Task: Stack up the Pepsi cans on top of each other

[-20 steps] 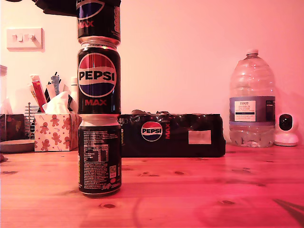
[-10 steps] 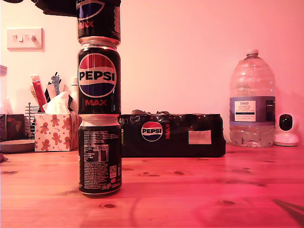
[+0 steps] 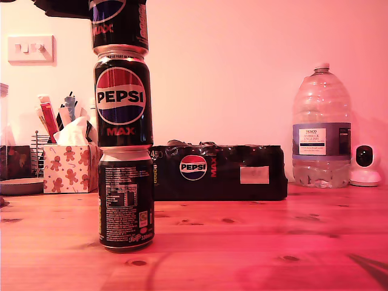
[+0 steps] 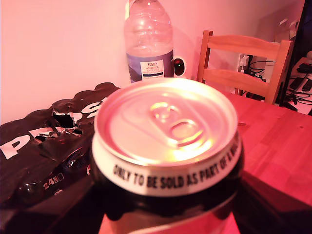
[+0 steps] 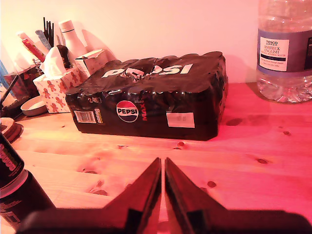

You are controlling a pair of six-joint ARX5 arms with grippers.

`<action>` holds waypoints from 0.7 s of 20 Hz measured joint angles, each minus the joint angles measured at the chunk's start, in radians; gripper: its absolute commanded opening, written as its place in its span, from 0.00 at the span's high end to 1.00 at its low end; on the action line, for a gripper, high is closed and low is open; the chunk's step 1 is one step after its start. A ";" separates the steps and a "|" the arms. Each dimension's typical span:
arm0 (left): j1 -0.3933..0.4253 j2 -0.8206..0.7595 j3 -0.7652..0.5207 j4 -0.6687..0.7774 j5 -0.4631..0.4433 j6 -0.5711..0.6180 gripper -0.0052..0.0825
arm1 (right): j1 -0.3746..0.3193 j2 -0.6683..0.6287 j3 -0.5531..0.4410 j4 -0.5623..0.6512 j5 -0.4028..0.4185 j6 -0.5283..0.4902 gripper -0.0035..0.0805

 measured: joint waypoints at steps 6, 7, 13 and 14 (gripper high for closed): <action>0.000 0.015 -0.003 0.029 0.000 -0.003 0.65 | 0.000 0.000 0.000 0.002 0.000 0.000 0.97; 0.000 0.022 -0.003 0.039 0.000 -0.003 0.65 | 0.000 0.000 0.000 0.002 0.000 0.000 0.97; -0.001 0.029 -0.003 0.047 0.000 -0.003 0.65 | 0.000 0.000 0.000 0.002 0.000 0.000 0.97; -0.001 0.029 -0.003 0.047 0.000 -0.003 0.65 | 0.000 0.000 0.000 0.002 0.000 0.000 0.97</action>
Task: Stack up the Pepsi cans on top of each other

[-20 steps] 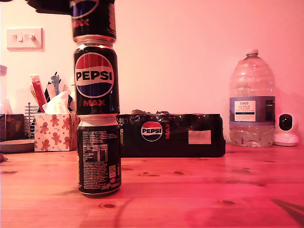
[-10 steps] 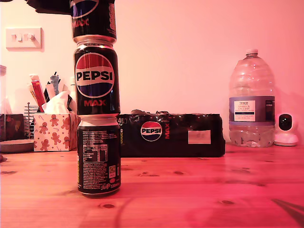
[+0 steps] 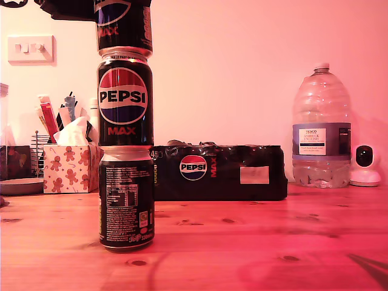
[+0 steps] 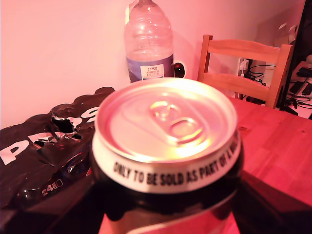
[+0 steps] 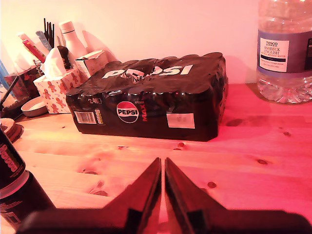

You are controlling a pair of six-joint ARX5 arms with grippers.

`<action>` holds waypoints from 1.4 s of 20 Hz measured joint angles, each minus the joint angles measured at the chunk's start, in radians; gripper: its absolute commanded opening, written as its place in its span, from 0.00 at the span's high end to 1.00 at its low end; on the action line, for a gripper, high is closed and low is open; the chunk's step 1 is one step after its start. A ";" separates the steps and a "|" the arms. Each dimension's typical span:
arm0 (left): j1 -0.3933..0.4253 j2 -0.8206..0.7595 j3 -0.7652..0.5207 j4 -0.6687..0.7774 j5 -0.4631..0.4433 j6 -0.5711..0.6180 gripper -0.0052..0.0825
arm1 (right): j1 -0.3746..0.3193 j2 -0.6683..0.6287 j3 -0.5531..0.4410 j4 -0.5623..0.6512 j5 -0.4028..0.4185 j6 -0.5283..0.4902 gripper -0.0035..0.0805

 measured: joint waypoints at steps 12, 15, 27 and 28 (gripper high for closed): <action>0.000 0.000 0.000 -0.006 0.000 0.000 0.15 | 0.000 0.000 0.000 0.000 0.000 0.000 0.97; 0.000 0.000 0.000 -0.016 0.000 -0.013 0.07 | 0.000 0.000 0.000 0.000 0.000 0.000 0.97; -0.018 0.002 0.000 -0.010 -0.036 -0.026 0.04 | 0.000 0.000 0.000 0.001 0.000 0.000 0.97; -0.019 0.002 0.000 0.002 -0.041 -0.027 0.04 | 0.000 0.000 0.000 0.001 0.000 0.000 0.97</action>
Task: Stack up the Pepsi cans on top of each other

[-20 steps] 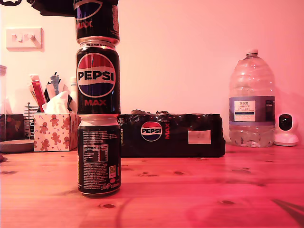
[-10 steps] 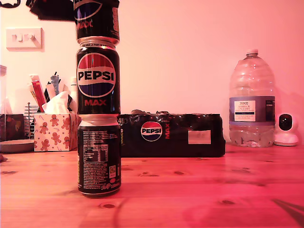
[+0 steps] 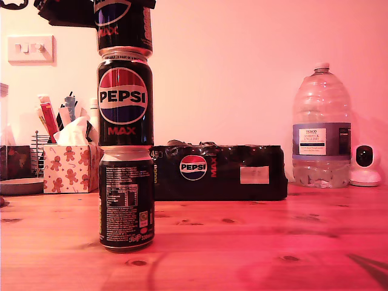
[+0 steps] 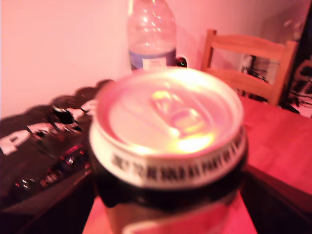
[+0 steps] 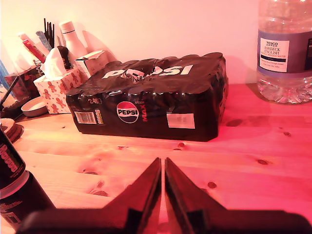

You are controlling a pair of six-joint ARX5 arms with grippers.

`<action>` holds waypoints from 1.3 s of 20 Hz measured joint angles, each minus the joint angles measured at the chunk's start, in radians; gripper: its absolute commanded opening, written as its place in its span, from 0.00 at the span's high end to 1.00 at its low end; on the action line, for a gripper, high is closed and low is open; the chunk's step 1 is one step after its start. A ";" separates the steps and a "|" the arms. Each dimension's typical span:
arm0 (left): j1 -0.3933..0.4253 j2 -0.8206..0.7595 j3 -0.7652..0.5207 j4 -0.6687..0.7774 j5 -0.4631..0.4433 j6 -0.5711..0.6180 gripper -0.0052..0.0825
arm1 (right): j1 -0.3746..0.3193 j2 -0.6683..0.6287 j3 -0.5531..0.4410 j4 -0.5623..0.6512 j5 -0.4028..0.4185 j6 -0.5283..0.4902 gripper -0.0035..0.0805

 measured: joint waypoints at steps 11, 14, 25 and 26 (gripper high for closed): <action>-0.001 0.000 0.008 0.035 -0.005 0.000 0.04 | 0.000 0.000 0.000 0.000 0.000 0.000 0.97; -0.001 0.006 0.068 0.034 -0.005 0.000 0.04 | 0.000 0.000 0.000 0.000 0.000 0.000 0.97; -0.001 0.006 0.253 -0.073 -0.037 0.025 0.06 | 0.000 0.000 0.000 -0.006 0.029 -0.034 0.97; -0.001 0.006 0.270 -0.094 -0.049 0.046 0.06 | 0.000 0.000 0.000 -0.011 0.041 -0.088 0.97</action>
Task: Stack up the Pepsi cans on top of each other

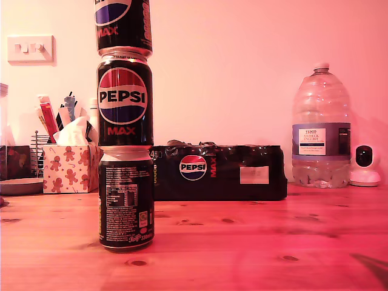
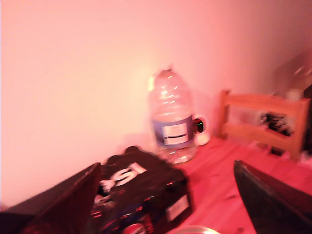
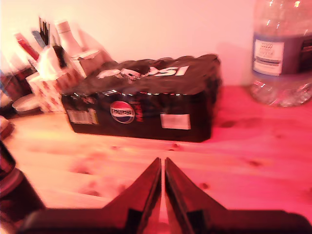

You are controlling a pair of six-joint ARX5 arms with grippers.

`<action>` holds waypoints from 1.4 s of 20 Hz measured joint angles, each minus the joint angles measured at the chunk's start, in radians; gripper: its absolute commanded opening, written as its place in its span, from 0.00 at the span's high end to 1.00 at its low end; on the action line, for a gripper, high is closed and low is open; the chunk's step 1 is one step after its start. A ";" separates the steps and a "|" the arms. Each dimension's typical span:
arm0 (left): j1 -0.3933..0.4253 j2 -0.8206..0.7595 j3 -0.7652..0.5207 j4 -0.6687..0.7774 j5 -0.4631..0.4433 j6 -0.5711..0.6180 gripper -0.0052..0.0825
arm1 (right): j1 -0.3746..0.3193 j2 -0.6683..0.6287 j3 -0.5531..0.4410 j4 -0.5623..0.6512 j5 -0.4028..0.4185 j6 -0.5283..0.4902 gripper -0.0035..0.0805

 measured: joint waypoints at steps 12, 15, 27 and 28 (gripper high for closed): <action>0.081 -0.008 0.130 -0.174 -0.046 0.063 0.96 | -0.030 0.000 0.000 -0.025 0.079 -0.020 0.97; 0.149 -0.021 0.129 -0.286 -0.043 0.063 0.96 | -0.072 -0.003 0.000 -0.045 0.055 -0.047 0.97; 0.230 -0.421 -0.381 -0.127 -0.023 -0.099 0.96 | -0.143 -0.120 0.000 -0.177 0.011 0.010 0.97; 0.230 -0.460 -0.444 -0.119 -0.023 -0.125 0.96 | -0.143 -0.120 0.000 -0.189 0.011 0.010 0.97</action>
